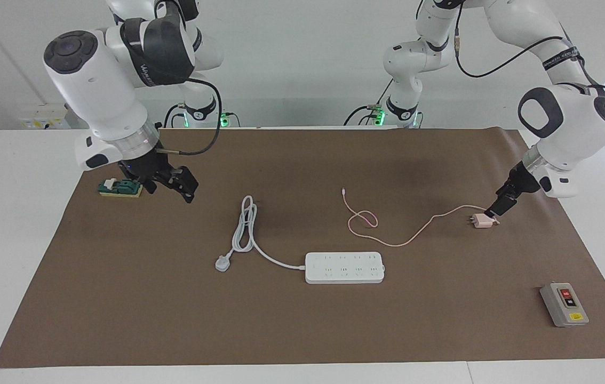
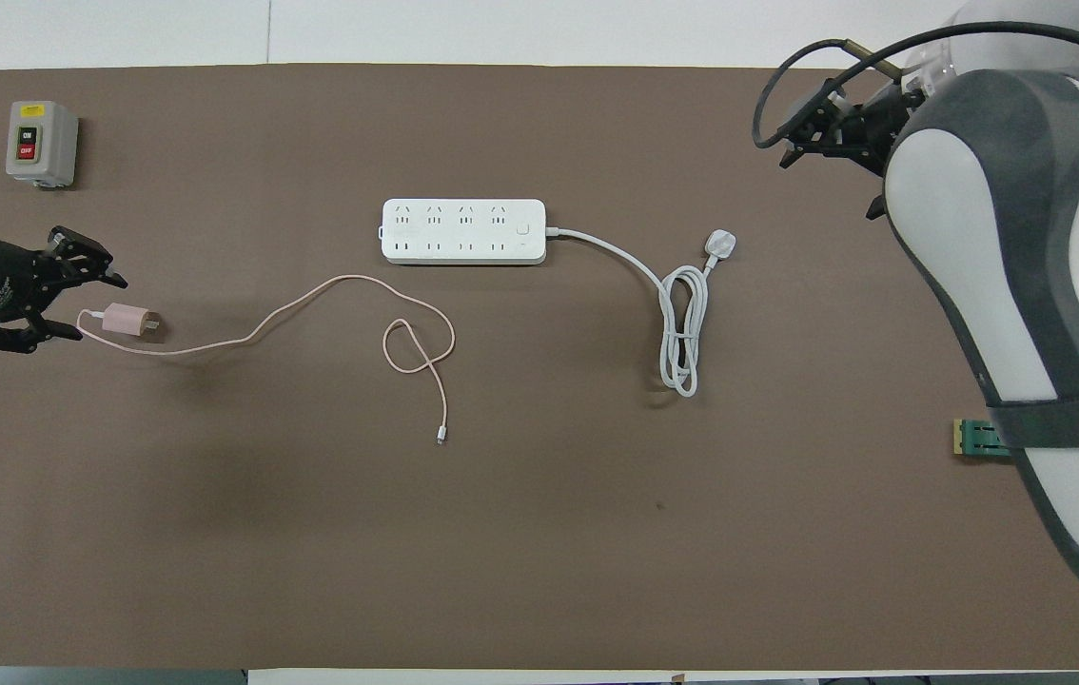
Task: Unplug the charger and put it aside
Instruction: 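Lower the plug onto the mat and open the left gripper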
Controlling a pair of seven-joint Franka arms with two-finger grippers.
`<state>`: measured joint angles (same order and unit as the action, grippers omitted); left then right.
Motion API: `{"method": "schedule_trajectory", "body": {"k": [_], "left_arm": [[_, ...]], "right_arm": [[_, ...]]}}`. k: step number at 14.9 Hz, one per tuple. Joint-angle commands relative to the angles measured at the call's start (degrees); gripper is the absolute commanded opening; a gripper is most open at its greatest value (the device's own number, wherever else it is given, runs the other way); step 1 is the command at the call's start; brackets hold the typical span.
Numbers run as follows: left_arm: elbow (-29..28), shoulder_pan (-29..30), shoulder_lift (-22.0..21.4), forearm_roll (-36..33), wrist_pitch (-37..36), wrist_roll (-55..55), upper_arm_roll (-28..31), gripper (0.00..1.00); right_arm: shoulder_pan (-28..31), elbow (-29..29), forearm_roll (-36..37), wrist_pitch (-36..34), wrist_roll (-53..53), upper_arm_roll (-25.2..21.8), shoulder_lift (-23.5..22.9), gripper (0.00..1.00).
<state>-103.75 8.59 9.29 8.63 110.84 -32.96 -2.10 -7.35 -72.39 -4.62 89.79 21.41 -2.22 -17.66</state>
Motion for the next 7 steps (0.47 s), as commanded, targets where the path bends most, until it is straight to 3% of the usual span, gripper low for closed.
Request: {"method": "schedule_trajectory", "body": {"k": [1,7], "left_arm": [[2.14,-1.20,-2.60,-0.37,-4.65,0.53,0.08,1.00],[10.92,-5.95,-3.76,-6.51,-18.27,4.29,-0.18,1.00]], "right_arm": [[1.20,-8.54,2.94,1.08,-7.25,0.55,6.49,1.00],[1.55,-13.30,3.48,1.26,-8.75,0.55,10.80,1.00]]}}
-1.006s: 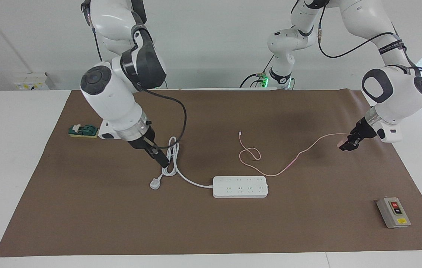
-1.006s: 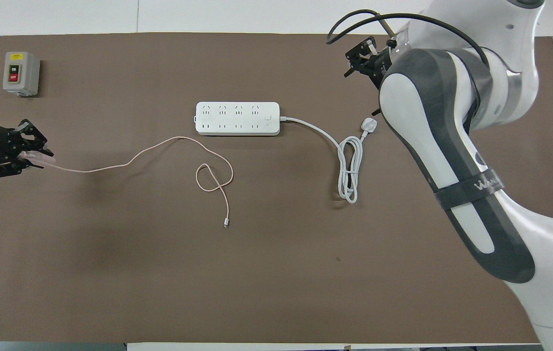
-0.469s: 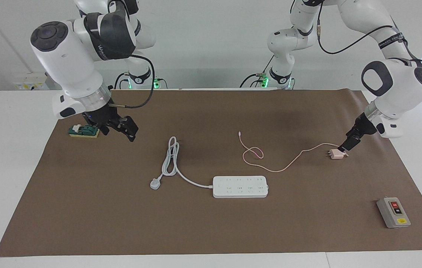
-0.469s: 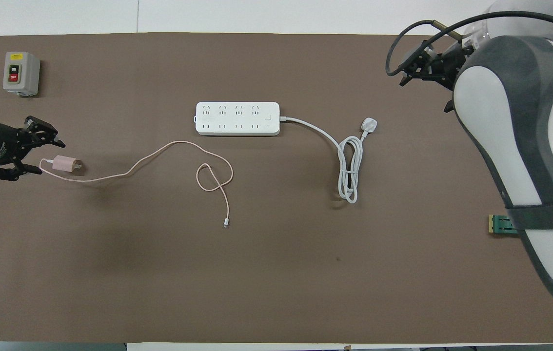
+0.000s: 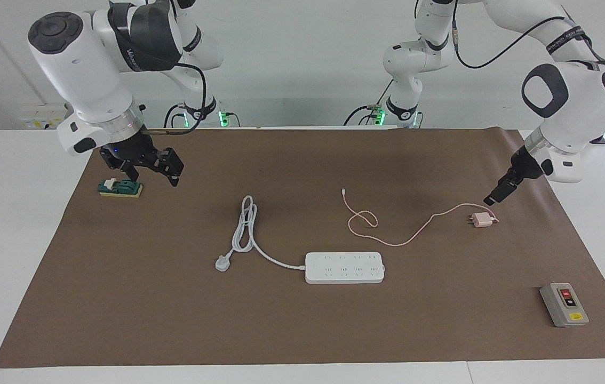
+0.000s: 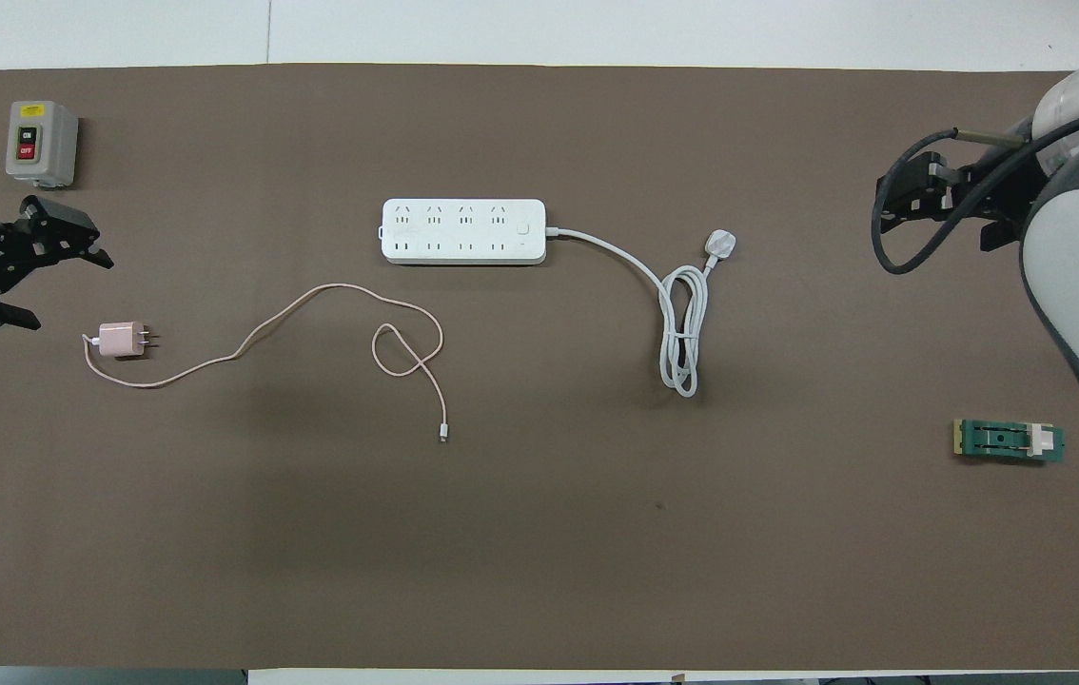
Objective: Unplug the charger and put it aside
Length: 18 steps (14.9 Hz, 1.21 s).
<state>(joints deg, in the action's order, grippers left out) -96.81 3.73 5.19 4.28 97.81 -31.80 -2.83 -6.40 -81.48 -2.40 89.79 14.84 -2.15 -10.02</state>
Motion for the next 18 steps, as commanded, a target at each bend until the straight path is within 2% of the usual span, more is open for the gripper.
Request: {"method": "schedule_trajectory", "body": {"k": [1,5,7,10,13,15,18], "left_arm": [[5.65,-2.14,0.35,-3.13,-7.52,5.32,0.63,1.00],[6.72,-4.61,-0.97,-4.72,-14.74,10.08,0.72,1.00],[5.84,-4.43,-2.20,-4.55,-15.28,11.49,0.54,1.00],[5.75,-4.17,-2.38,-4.37,-16.07,19.31,-1.29,1.00],[6.10,-4.17,-2.64,-4.02,-15.46,20.72,-0.51,1.00],[5.93,-4.61,-2.64,-3.41,-12.13,24.75,-0.25,1.00],[6.28,-4.52,-3.25,-3.14,-13.87,25.12,-0.25,1.00]], "right_arm": [[1.03,-4.47,1.34,1.18,-2.36,0.48,3.51,1.00],[1.12,-11.57,1.34,3.46,-3.32,0.48,8.78,1.00],[1.30,-13.78,1.34,4.08,-4.03,0.48,10.81,1.00],[3.67,-13.61,1.34,3.81,-5.26,0.48,10.72,1.00],[5.25,-13.17,1.60,3.73,-5.61,0.48,10.46,1.00],[5.26,-13.17,1.96,3.81,-6.40,0.48,10.46,1.00],[5.08,-13.17,3.98,4.16,-7.27,0.48,10.46,1.00]]}}
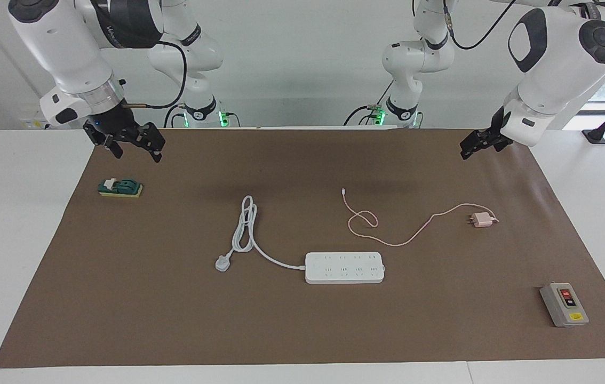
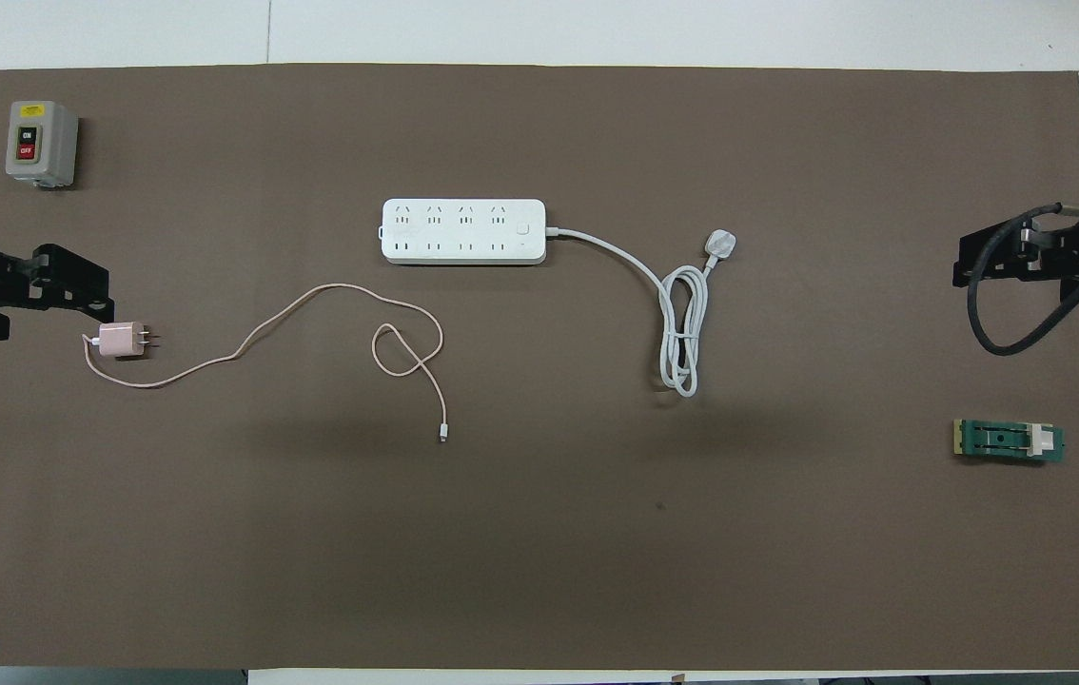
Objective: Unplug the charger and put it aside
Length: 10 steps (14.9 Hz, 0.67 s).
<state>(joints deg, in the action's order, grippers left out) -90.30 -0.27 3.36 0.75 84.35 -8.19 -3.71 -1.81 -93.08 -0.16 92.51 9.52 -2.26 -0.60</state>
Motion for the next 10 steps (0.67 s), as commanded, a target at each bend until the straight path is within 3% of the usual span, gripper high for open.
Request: {"method": "schedule_trajectory", "body": {"k": [1,10], "left_arm": [[-0.66,-0.43,-2.12,0.57,-0.85,1.68,0.63,1.00],[-1.63,-1.66,-3.01,0.39,0.02,5.20,0.63,1.00]], "right_arm": [[0.50,-1.57,1.92,1.45,-4.05,0.59,1.04,1.00],[0.67,-1.49,1.57,1.27,-13.12,0.77,1.04,1.00]]}}
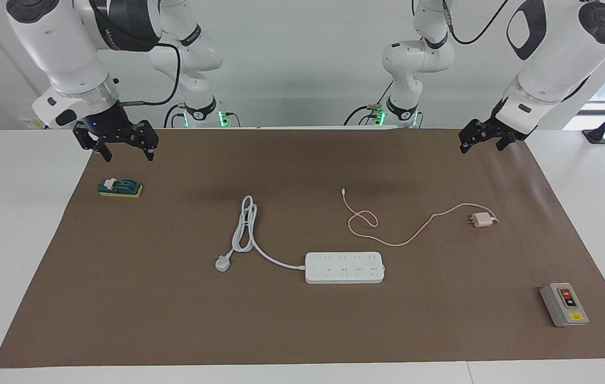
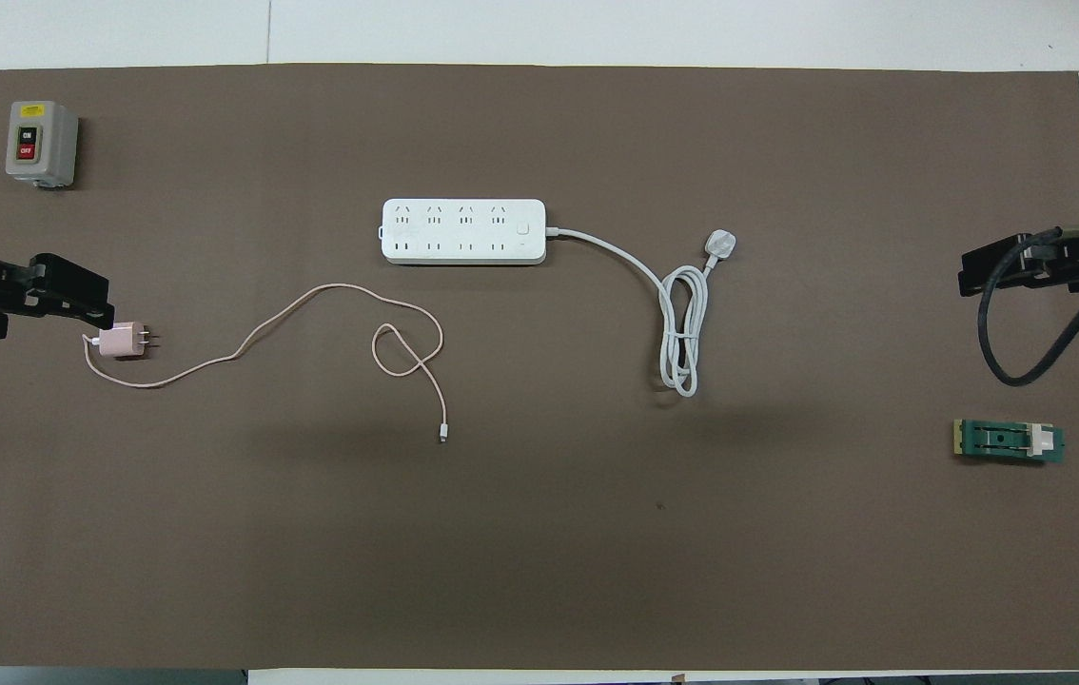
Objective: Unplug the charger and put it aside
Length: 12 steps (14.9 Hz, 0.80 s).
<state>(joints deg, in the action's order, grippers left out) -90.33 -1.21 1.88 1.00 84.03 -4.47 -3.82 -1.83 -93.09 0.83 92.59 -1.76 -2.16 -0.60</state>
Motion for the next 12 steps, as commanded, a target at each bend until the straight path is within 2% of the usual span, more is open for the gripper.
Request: {"method": "schedule_trajectory", "body": {"k": [1,12], "left_arm": [[-1.95,-0.98,-1.53,0.14,0.78,2.18,0.74,1.00],[-2.21,-1.34,-1.53,-1.35,2.72,2.63,1.09,1.00]], "right_arm": [[0.69,-1.48,0.32,1.01,-1.84,0.66,1.04,1.00],[0.52,-1.48,0.05,0.66,-2.98,0.66,1.04,1.00]]}}
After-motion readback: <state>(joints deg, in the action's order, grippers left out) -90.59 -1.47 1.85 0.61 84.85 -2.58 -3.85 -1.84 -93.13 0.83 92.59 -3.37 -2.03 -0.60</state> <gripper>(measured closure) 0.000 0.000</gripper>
